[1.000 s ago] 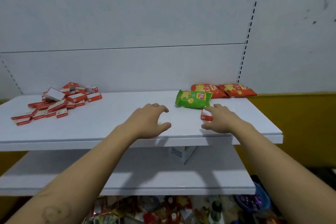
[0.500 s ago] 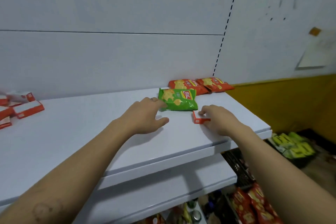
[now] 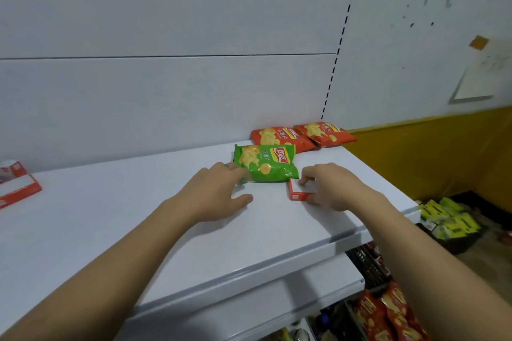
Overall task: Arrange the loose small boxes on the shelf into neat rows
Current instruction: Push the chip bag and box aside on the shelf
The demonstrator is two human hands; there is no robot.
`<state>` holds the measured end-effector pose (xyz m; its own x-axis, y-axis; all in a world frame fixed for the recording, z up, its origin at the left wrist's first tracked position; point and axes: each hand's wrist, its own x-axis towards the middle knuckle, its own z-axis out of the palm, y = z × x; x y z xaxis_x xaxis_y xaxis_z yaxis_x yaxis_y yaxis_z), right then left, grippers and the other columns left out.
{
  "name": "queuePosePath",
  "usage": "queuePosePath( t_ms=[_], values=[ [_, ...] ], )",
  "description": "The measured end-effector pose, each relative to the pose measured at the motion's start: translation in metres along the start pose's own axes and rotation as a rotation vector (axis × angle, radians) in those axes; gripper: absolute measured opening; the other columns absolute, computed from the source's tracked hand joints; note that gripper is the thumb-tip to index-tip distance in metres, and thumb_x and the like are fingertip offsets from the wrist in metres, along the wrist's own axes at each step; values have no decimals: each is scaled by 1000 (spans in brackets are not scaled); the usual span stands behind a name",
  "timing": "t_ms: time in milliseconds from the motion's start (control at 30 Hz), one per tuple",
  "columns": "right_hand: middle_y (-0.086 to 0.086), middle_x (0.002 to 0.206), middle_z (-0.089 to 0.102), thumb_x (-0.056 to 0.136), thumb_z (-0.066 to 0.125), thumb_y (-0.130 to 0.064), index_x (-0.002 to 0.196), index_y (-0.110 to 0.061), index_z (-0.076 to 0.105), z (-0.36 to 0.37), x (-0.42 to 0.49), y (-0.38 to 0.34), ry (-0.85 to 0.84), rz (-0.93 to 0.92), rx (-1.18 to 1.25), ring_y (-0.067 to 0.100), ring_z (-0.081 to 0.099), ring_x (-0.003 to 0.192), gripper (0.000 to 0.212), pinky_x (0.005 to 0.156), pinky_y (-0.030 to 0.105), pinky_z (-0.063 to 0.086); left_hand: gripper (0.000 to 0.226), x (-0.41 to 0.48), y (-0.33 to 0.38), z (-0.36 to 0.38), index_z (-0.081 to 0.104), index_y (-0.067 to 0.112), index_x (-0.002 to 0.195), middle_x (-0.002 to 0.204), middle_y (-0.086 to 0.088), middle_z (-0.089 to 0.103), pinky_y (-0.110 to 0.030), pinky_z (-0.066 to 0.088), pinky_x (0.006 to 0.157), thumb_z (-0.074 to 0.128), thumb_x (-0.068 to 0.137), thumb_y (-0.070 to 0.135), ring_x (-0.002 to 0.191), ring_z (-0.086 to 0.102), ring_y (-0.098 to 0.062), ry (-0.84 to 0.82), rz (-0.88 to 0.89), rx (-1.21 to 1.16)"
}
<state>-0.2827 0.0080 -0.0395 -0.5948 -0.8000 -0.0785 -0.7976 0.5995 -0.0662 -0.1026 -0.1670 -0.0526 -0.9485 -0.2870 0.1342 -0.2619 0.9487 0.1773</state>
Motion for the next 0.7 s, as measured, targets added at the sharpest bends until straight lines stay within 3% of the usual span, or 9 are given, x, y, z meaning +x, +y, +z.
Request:
queuePosePath(
  t_ms=[167,367,500,700],
  values=[
    [-3,118,57,81,71,-27,112,-27,55,-15,-2,4,32,-72,89,16,51,93,35,68,23,40,48,4,1,-12,45,32,132,134,6,48,-37,39,97,50,89,53,122,42,-16,16,-40,29],
    [-4,121,58,79,74,-27,118,-25,55,-49,7,-11,112,-190,131,14,51,94,42,76,27,45,49,1,1,-37,45,33,132,134,8,48,-35,39,98,50,88,54,122,43,-14,78,-100,45],
    [-4,122,58,80,73,-30,121,-26,55,-71,20,-37,171,-283,142,12,47,92,45,76,27,41,48,-12,-9,-59,43,33,132,138,10,44,-36,37,101,49,89,52,124,41,-14,136,-174,78],
    [-2,119,59,78,74,-28,118,-26,57,-93,43,-95,252,-463,164,16,53,94,44,82,31,47,49,-55,-32,-86,41,34,134,142,9,41,-36,35,102,48,89,54,128,39,-14,198,-361,130]
  ],
)
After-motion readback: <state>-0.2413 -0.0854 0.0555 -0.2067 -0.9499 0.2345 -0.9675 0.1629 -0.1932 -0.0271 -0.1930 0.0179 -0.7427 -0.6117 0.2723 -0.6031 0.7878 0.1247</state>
